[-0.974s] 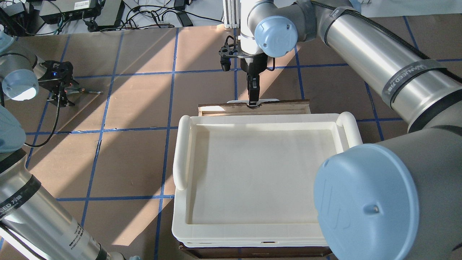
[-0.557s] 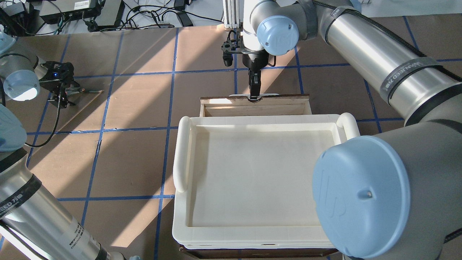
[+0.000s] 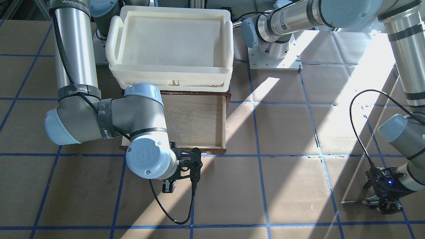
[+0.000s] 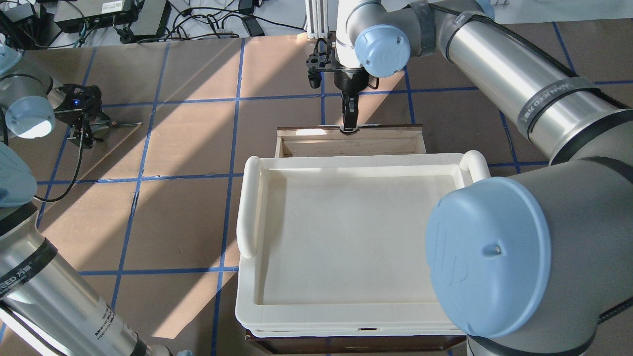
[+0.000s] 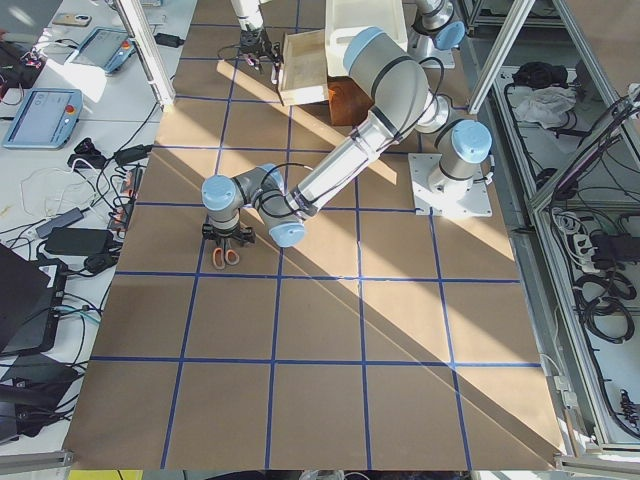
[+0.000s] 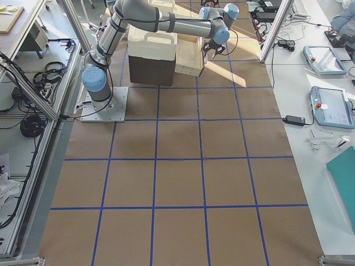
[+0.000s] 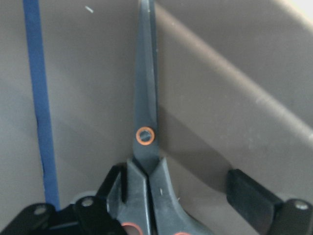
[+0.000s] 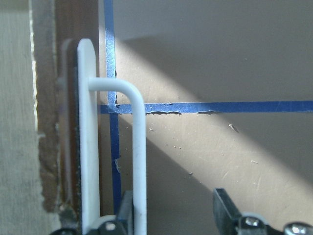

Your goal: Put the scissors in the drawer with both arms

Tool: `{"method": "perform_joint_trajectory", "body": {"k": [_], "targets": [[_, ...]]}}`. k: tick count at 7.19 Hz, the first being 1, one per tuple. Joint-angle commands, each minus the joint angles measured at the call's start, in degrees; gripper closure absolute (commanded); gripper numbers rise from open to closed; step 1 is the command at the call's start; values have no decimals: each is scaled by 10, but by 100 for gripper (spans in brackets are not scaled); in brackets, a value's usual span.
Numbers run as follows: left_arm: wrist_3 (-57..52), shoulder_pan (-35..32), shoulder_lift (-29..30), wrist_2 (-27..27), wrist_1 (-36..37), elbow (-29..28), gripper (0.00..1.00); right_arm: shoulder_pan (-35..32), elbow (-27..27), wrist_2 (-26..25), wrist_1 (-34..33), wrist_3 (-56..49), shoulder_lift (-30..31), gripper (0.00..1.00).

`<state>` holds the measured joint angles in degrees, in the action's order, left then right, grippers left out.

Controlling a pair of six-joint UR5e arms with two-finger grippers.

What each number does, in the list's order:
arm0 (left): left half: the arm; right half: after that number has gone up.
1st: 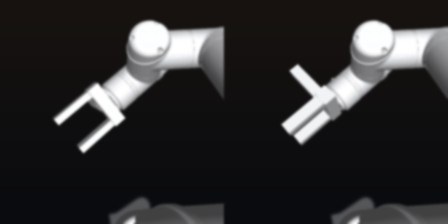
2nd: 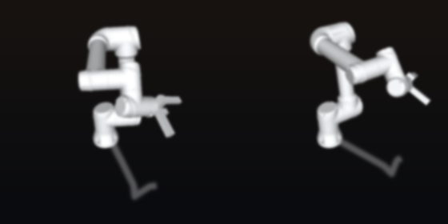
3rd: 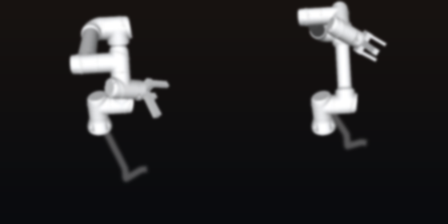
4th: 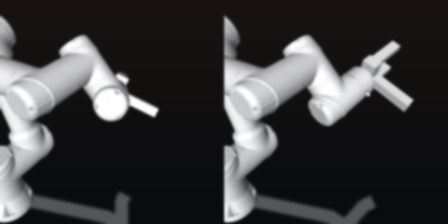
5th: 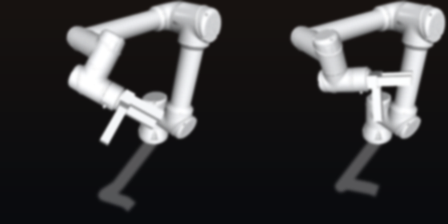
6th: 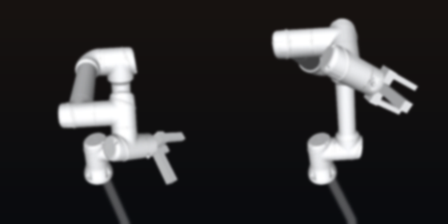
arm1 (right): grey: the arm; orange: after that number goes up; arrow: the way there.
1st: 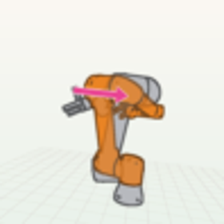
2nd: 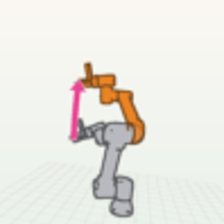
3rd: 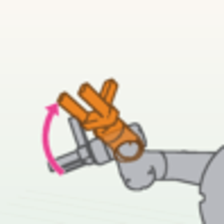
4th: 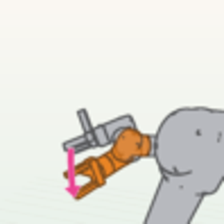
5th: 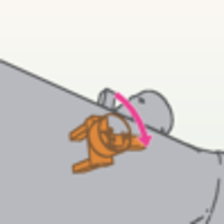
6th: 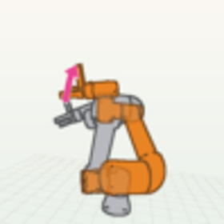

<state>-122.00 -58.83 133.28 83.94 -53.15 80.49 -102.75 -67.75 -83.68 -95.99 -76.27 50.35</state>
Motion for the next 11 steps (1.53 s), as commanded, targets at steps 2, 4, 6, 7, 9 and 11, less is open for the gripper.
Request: {"method": "perform_joint_trajectory", "body": {"k": [2, 4, 6, 7, 9, 11], "targets": [[-16, -7, -4, 3, 4, 0, 100, 0, 8, 1, -13, -1, -7, 39], [-18, -13, -10, 2, -2, 0, 100, -1, 2, 3, -11, 10, -2, 19], [-18, -23, -24, 2, -16, 0, 100, -1, 0, 6, -11, 18, 24, 0], [-17, -32, -37, 7, -27, 0, 100, -1, 1, 6, -11, 19, 40, 0], [-3, -66, -65, 28, -62, 0, 100, -3, -3, 5, -8, 70, 84, 0], [36, -103, -97, 29, -102, 2, 100, 0, -76, 4, -2, 138, 172, 0]]}}
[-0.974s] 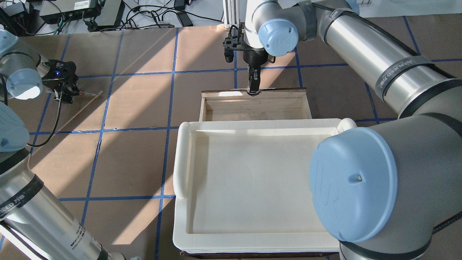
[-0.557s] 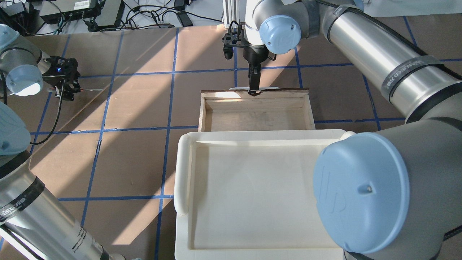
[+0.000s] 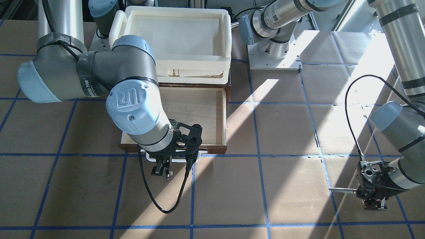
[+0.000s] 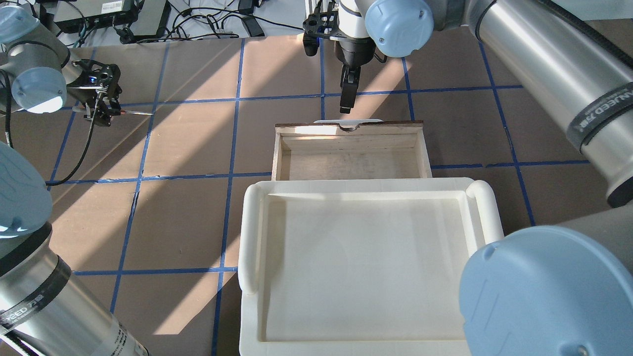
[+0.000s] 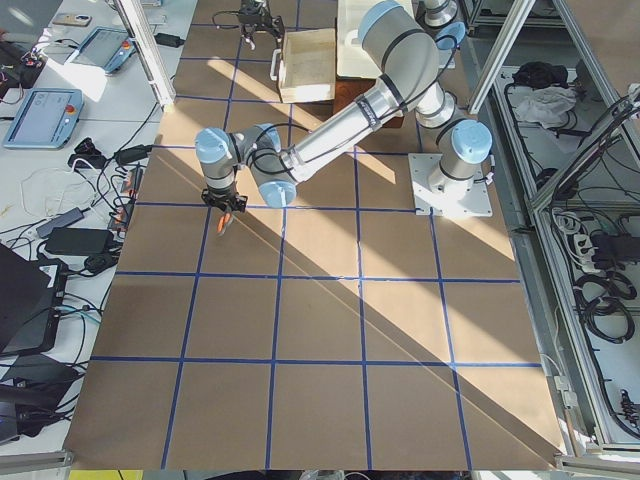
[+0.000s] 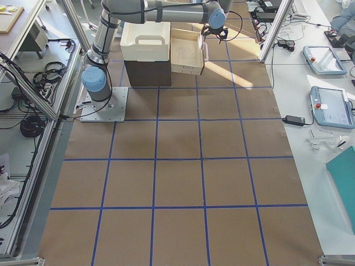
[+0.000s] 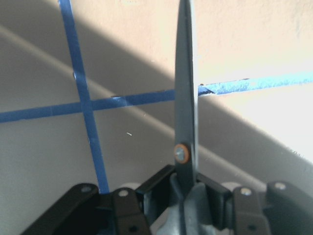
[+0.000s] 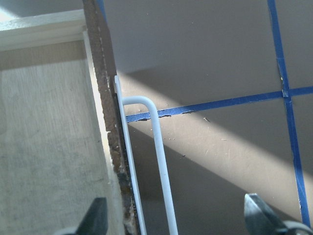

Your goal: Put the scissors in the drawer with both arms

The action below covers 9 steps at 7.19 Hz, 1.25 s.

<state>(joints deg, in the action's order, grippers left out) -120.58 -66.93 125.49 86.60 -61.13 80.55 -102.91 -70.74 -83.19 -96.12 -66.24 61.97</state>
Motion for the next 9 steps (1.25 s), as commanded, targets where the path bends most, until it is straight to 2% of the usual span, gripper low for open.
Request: {"method": "perform_joint_trajectory", "body": {"k": [1, 3, 4, 5, 7, 9], "targets": [[48, -42, -37, 2, -47, 2, 100, 4, -99, -6, 1, 51, 122, 0], [95, -80, -70, 1, -75, 6, 100, 7, -182, -10, 15, 108, 224, 0], [111, -102, -82, -2, -80, 7, 100, 7, -206, -10, 36, 179, 259, 0], [138, -131, -94, -1, -86, 7, 100, 8, -209, -11, 44, 294, 289, 0], [179, -187, -113, 0, -91, 8, 100, 17, -209, -27, 67, 421, 334, 0], [221, -244, -129, -5, -91, 11, 100, 46, -207, -46, 90, 561, 341, 0]]}}
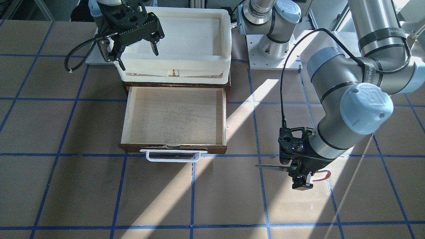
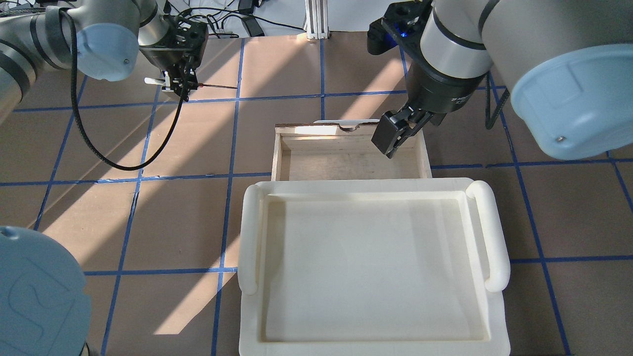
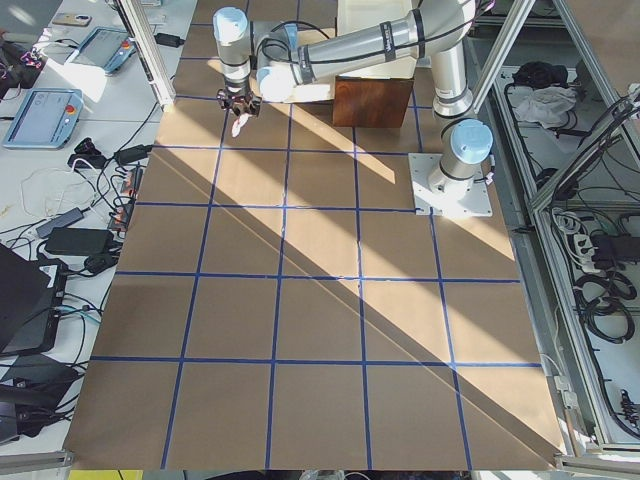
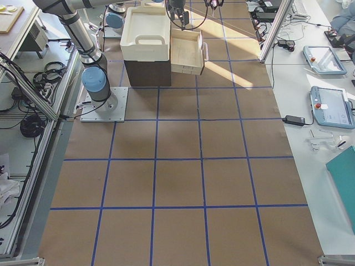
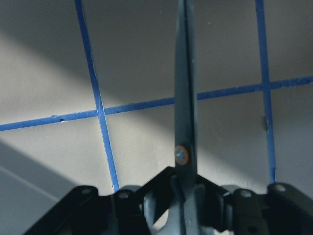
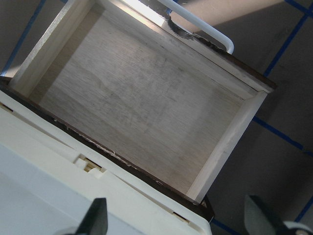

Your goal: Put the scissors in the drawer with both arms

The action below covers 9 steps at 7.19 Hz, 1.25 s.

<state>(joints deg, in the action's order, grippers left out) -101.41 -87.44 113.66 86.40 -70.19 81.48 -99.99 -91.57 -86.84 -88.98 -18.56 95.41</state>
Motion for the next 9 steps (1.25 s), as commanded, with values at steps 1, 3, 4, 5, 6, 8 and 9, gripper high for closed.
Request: {"method": "perform_joint_trajectory", "body": {"k": [1, 3, 4, 5, 6, 8, 9], "targets": [[57, -67, -17, -4, 0, 3, 100, 27, 4, -37, 47, 125, 7, 0], [112, -126, -24, -4, 0, 10, 100, 31, 12, -40, 50, 192, 7, 0], [138, -154, -27, -5, 1, 20, 100, 30, 13, -35, 50, 201, 8, 0], [162, -180, -32, 4, 0, 28, 100, 31, 13, -41, 49, 222, 12, 0], [175, -204, -33, 4, 1, 35, 100, 30, 13, -40, 45, 233, 14, 0], [181, -222, -28, -5, 6, 43, 100, 30, 12, -41, 15, 234, 14, 0], [181, -234, -27, -2, 2, 47, 100, 29, 12, -42, 12, 235, 14, 0]]}}
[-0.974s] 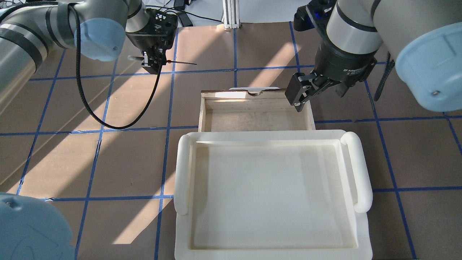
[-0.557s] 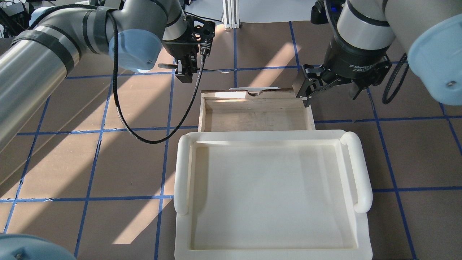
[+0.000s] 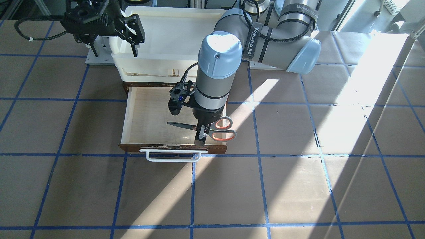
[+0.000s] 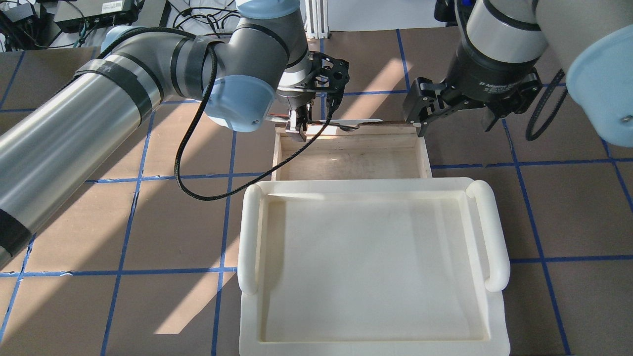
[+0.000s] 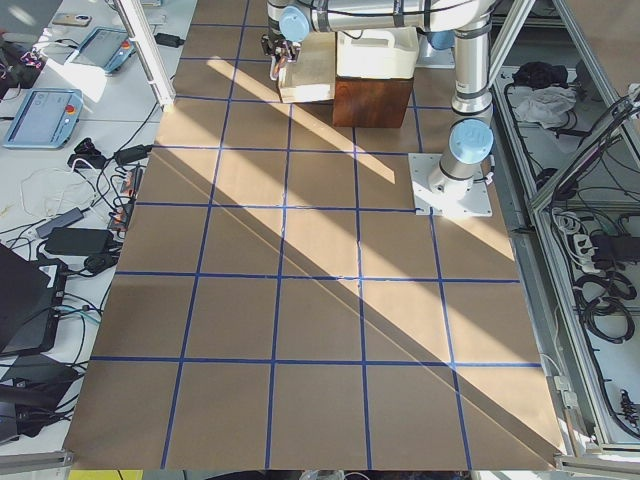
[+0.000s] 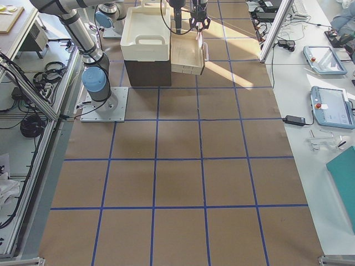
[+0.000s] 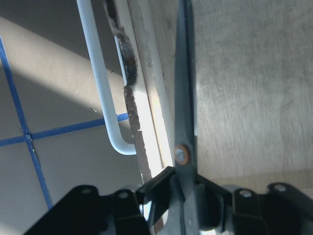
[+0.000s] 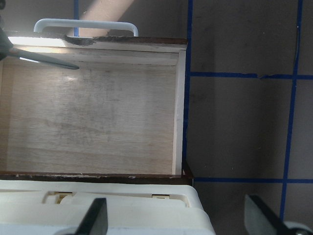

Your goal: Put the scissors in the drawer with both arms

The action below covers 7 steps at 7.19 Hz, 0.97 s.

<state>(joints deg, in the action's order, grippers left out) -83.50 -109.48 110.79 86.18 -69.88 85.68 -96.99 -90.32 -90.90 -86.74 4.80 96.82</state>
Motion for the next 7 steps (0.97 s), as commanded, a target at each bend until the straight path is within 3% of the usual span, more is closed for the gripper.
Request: {"method": "perform_joint_trajectory", "body": {"k": [1, 7], "targets": [[-1, -20, 3, -1, 9, 23, 100, -1, 0, -3, -13, 1, 0, 0], [-1, -26, 11, -5, 40, 59, 100, -2, -2, -2, -13, -8, -1, 0]]}}
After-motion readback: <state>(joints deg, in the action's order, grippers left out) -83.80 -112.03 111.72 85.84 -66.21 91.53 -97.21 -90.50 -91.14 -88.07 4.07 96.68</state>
